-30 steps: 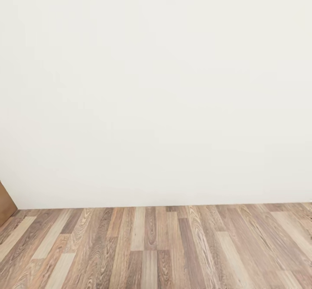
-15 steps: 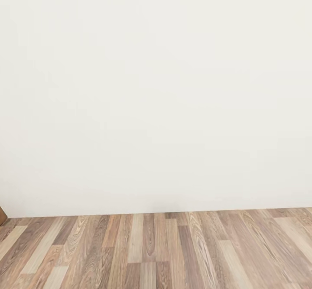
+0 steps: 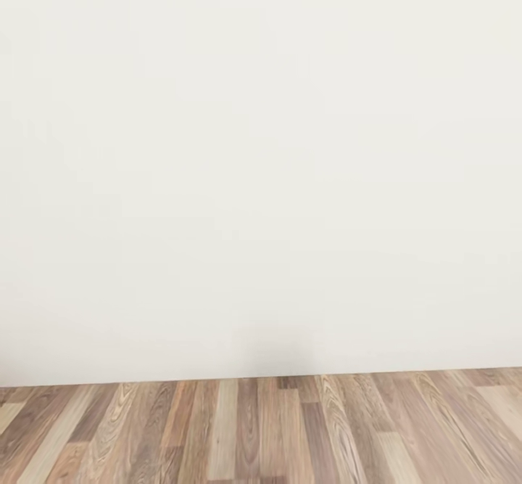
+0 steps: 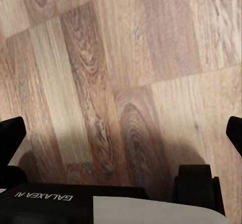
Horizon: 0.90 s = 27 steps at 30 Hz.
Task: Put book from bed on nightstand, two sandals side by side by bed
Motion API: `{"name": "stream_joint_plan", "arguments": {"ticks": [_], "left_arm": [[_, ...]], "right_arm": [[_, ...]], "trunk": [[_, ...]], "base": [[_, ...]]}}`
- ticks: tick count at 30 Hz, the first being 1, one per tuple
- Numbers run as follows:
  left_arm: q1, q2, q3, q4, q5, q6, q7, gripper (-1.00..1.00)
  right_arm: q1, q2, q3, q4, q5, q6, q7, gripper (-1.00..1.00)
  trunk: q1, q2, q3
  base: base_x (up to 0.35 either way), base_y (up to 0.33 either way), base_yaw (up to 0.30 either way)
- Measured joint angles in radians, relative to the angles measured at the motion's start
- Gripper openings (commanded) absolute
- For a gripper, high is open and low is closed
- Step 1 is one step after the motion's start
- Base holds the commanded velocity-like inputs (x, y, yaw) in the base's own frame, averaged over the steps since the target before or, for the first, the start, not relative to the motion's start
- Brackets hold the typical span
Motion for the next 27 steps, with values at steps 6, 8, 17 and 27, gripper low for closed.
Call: {"name": "stream_joint_plan", "arguments": {"ticks": [6, 8, 17, 27], "left_arm": [[0.0, 0.0, 0.0, 0.0, 0.0, 0.0, 0.0, 1.0], [0.0, 0.0, 0.0, 0.0, 0.0, 0.0, 0.0, 1.0], [0.0, -0.001, 0.0, 0.0, 0.0, 0.0, 0.0, 1.0], [0.0, -0.001, 0.0, 0.0, 0.0, 0.0, 0.0, 1.0]], "right_arm": [[0.0, 0.0, 0.0, 0.0, 0.0, 0.0, 0.0, 1.0], [0.0, 0.0, 0.0, 0.0, 0.0, 0.0, 0.0, 1.0], [0.0, 0.0, 0.0, 0.0, 0.0, 0.0, 0.0, 1.0], [0.0, 0.0, 0.0, 0.0, 0.0, 0.001, 0.0, 1.0]], "trunk": [[0.0, 0.0, 0.0], [0.0, 0.0, 0.0], [0.0, 0.0, 0.0], [0.0, 0.0, 0.0]], "base": [[0.327, 0.0, 0.0], [0.327, 0.0, 0.0], [0.327, 0.0, 0.0], [0.32, 0.0, -0.024]]}}
